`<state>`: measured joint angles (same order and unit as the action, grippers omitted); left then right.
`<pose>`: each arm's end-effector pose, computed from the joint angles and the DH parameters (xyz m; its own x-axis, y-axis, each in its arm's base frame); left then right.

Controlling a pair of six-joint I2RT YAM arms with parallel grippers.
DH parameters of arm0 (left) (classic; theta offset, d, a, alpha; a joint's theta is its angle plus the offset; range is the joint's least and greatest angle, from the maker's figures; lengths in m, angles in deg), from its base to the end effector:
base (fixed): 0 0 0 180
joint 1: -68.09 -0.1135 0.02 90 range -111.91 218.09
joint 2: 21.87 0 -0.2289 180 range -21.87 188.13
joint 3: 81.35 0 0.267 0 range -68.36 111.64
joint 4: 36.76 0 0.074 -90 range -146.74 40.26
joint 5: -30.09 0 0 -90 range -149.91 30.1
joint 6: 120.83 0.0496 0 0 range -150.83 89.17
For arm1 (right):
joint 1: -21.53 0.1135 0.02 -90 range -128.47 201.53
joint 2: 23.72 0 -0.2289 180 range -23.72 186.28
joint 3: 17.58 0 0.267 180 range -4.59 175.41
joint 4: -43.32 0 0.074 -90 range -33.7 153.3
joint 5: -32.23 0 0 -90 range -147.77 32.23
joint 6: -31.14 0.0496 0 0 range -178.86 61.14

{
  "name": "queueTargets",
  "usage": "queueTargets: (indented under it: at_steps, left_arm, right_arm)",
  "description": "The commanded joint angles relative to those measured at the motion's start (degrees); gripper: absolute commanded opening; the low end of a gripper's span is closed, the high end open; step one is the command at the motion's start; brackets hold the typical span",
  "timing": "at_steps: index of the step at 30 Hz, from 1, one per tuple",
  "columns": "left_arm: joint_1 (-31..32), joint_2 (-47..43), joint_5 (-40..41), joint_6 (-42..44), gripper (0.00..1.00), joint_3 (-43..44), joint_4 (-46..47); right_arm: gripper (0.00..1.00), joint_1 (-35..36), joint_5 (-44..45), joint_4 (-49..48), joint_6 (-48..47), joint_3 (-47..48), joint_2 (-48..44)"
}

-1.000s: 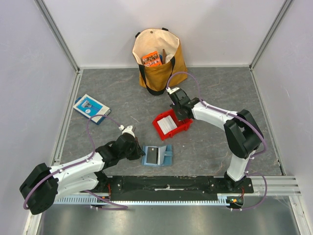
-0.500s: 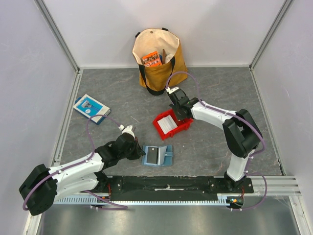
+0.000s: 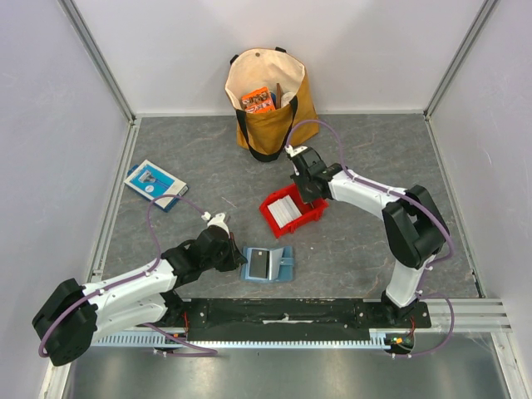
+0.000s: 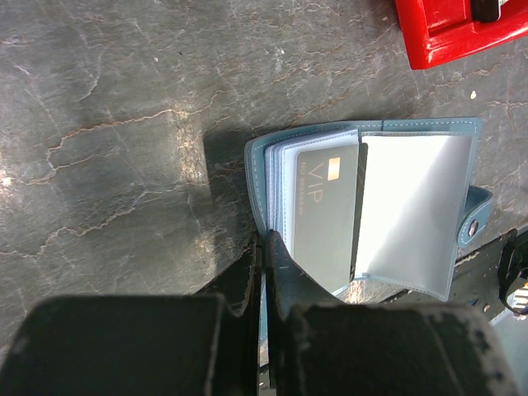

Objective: Put the credit cards into the card holder
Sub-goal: Pick up the credit card from the storage box.

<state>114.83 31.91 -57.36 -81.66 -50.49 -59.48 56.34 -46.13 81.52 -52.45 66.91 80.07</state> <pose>0.1504 -0.1566 0.1059 -0.8570 -0.2195 -0.4663 0.0662 0.8504 -0.5220 0.3279 0.2158 0.1442 -0.7406 -0.3818 -0.5529 -0.3899 0.9144 -0.1091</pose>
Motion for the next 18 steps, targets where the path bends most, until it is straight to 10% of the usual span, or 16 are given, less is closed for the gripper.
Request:
queueTargets:
  at_steps: [1, 18]
  left_arm:
    - [-0.1, -0.7, 0.1, 2.2, 0.02, 0.0, 1.0]
    - [0.0, -0.2, -0.2, 2.3, 0.02, 0.2, 0.9]
  right_arm:
    - [0.00, -1.1, -4.2, 0.5, 0.8, 0.8, -2.5]
    - [0.11, -1.5, -4.3, -0.9, 1.0, -0.8, 0.3]
